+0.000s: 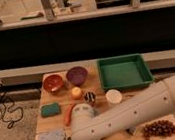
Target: Wipe table surface with eraser
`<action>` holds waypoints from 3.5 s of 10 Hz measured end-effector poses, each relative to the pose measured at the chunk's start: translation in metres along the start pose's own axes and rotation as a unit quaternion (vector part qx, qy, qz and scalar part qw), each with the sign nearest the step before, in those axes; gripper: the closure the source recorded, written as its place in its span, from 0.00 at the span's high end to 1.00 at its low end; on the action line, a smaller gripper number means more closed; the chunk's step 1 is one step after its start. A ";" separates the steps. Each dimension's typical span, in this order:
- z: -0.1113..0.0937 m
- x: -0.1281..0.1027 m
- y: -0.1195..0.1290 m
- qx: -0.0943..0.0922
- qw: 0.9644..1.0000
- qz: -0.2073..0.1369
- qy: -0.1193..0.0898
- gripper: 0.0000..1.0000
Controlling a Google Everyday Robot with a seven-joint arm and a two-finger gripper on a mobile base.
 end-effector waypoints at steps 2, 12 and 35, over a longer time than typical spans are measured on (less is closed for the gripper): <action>-0.002 -0.031 -0.016 0.006 1.000 -0.023 0.005 0.80; 0.025 -0.029 -0.069 -0.005 0.998 0.060 0.023 0.80; 0.063 -0.002 -0.063 -0.041 0.986 0.138 -0.083 0.80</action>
